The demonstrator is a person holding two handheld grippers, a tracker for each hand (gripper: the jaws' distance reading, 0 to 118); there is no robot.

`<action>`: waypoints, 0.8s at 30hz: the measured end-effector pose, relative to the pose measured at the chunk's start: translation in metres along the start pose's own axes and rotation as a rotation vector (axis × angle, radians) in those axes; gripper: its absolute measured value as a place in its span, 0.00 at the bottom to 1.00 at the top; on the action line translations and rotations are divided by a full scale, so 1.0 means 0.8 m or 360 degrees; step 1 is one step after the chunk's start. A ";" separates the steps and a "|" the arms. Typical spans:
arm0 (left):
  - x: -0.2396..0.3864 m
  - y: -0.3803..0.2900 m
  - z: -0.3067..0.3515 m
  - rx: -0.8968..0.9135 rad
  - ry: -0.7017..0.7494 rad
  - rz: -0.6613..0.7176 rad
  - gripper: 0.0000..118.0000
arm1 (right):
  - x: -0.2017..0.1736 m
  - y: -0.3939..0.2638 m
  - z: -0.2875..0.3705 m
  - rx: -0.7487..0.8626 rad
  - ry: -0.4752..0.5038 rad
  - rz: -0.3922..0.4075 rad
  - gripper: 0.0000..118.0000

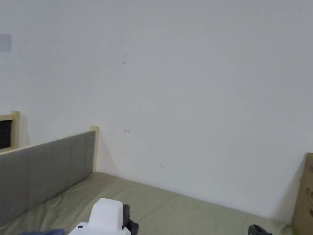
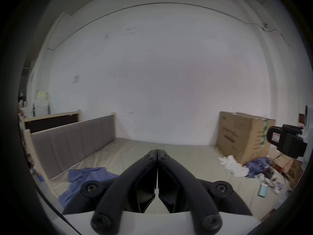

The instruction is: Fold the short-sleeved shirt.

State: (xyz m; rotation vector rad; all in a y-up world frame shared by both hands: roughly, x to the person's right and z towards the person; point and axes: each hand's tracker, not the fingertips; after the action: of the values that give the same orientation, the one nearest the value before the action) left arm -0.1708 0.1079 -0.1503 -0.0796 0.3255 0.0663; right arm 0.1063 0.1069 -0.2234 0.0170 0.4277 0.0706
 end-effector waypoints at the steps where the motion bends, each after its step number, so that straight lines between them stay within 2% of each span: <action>1: -0.023 -0.005 -0.003 -0.0016 0.0077 0.0000 0.02 | -0.017 -0.004 -0.013 -0.0006 0.0035 0.0021 0.01; 6: -0.149 -0.042 -0.020 -0.0182 0.0423 0.0052 0.02 | -0.118 -0.025 -0.088 -0.0085 0.0300 0.0018 0.01; 10: -0.229 -0.072 -0.029 -0.0324 0.0597 0.0131 0.02 | -0.205 -0.043 -0.138 -0.0115 0.0514 0.0039 0.01; 14: -0.277 -0.108 -0.077 -0.0559 0.0605 0.0149 0.02 | -0.264 -0.057 -0.165 -0.0093 0.0650 0.0022 0.01; 17: -0.300 -0.145 -0.137 -0.0787 0.0432 0.0254 0.07 | -0.284 -0.068 -0.179 -0.0093 0.0697 0.0008 0.01; 18: -0.304 -0.160 -0.161 -0.0872 0.0345 0.0305 0.13 | -0.286 -0.073 -0.183 -0.0101 0.0706 0.0006 0.01; 19: -0.306 -0.178 -0.189 -0.0965 0.0260 0.0350 0.25 | -0.285 -0.078 -0.187 -0.0113 0.0708 0.0002 0.01; 20: -0.304 -0.199 -0.219 -0.1057 0.0211 0.0353 0.57 | -0.284 -0.083 -0.191 -0.0130 0.0706 -0.0002 0.01; 21: -0.299 -0.219 -0.245 -0.1117 0.0180 0.0327 0.81 | -0.278 -0.089 -0.194 -0.0154 0.0698 -0.0004 0.01; 22: -0.290 -0.241 -0.271 -0.1148 0.0145 0.0292 0.97 | -0.271 -0.096 -0.199 -0.0178 0.0691 -0.0001 0.01; 24: -0.272 -0.273 -0.317 -0.1152 0.0132 0.0231 1.00 | -0.254 -0.109 -0.206 -0.0224 0.0643 0.0027 0.01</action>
State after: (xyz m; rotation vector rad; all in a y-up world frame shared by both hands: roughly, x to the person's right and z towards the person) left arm -0.4396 -0.1430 -0.3050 -0.7777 0.3771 0.3242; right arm -0.1410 0.0053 -0.2915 -0.1342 0.8253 0.1212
